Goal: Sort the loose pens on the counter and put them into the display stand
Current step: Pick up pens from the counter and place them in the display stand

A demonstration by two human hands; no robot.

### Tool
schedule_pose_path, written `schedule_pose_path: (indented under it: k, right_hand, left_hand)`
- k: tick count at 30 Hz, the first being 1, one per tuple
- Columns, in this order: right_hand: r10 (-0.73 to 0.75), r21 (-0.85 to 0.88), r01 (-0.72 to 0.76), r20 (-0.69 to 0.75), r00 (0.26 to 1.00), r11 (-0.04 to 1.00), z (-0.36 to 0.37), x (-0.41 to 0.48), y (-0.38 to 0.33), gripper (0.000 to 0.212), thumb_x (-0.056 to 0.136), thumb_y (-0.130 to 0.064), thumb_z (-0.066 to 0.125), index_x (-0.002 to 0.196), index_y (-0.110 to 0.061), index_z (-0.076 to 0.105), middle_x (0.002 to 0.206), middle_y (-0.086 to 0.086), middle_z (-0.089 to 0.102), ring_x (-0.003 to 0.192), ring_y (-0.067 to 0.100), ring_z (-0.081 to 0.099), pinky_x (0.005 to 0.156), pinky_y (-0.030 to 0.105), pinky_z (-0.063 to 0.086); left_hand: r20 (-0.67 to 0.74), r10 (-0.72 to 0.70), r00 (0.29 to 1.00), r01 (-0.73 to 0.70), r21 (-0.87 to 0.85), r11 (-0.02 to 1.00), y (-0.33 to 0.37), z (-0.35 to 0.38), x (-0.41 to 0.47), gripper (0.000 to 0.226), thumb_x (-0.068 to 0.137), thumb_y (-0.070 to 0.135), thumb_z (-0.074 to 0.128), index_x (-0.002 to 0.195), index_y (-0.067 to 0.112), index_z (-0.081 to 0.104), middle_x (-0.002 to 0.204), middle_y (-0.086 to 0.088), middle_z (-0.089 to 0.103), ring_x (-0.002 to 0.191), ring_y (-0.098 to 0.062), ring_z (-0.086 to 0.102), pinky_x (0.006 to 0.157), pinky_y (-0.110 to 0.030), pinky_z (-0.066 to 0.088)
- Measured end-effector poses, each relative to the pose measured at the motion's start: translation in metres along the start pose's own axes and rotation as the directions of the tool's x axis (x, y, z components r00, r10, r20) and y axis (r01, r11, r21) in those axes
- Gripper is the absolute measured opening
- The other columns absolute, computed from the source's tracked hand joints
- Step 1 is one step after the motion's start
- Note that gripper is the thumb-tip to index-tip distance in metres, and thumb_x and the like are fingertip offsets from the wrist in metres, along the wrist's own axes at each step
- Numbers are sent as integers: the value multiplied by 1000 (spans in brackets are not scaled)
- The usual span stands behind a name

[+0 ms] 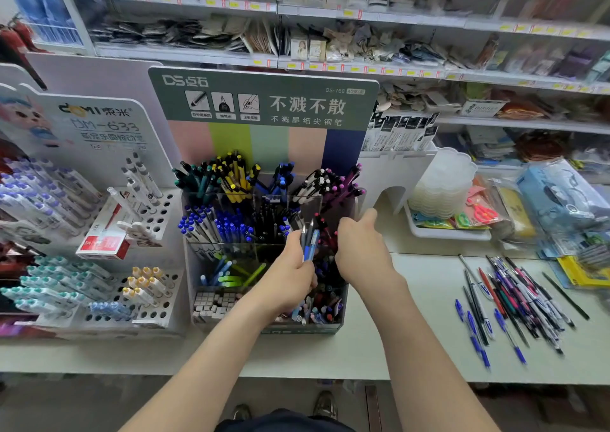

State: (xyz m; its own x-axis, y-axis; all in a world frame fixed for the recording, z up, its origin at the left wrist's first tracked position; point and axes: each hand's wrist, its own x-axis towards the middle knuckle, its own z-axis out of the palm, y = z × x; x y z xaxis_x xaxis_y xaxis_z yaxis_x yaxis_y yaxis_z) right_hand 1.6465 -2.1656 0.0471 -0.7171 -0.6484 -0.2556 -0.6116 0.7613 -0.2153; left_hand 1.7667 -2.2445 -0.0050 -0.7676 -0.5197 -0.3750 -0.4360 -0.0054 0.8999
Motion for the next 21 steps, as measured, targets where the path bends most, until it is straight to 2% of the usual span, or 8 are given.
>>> schedule_pose_path:
  k: [2,5,7,10,13,17,19,21]
  right_hand:
    - [-21,-89,26,53,998,996,-5,5,-2,18,97,4,58,102,-9,46,120,15,37,72,33,49,71,41,42]
    - [-21,-171,47,149,989,984,-13,19,1,18,99,-3,55,116,-9,55,121,16,48,90,39,53,75,43,43]
    - [-53,-159,82,179,982,984,-15,27,3,7,100,-10,53,107,-10,54,120,18,53,91,38,56,73,40,44]
    - [-96,-108,118,195,976,987,-22,33,5,17,97,-13,55,86,-12,42,108,15,49,80,31,54,58,34,38]
    - [-112,-99,124,119,987,987,-29,35,11,22,89,-3,62,84,-12,42,93,12,52,70,26,52,51,34,38]
    - [-120,-130,124,35,992,984,-27,41,16,15,89,-4,63,101,-11,60,97,13,61,79,35,67,70,41,60]
    - [-109,-192,127,105,989,973,-25,41,16,14,96,-9,59,110,-14,61,102,12,63,83,35,69,79,44,62]
    - [-109,-249,153,180,978,956,-24,41,13,8,99,-12,55,106,-13,58,102,11,60,83,34,65,75,40,55]
  left_hand:
    - [-9,0,1000,0,1,1000,5,6,1,51,104,11,37,142,44,32,91,-11,68,73,-23,52,66,-43,46]
    - [-50,27,998,-29,-52,998,11,7,8,56,102,8,38,146,43,34,118,-4,72,78,-20,61,77,-52,57]
    - [-76,45,996,-50,-67,996,16,4,13,56,104,6,39,149,39,33,126,3,69,82,-17,65,84,-50,60]
    - [-111,67,992,-75,-66,995,21,1,15,54,105,5,40,151,33,35,121,-1,70,80,-15,65,78,-39,58]
    - [-150,82,985,-98,-105,990,17,0,10,50,105,1,40,146,29,41,124,6,68,79,-13,64,74,-31,56]
    - [-155,87,984,-109,-137,985,10,-2,4,48,104,0,40,140,31,47,117,8,71,77,-14,62,71,-29,56]
    - [-149,85,985,-108,-151,983,11,-3,3,48,104,0,40,139,32,48,116,8,72,77,-13,62,71,-28,54]
    - [-143,75,987,-100,-182,978,12,-3,2,47,104,-2,40,137,30,49,117,5,72,76,-13,61,70,-28,53]
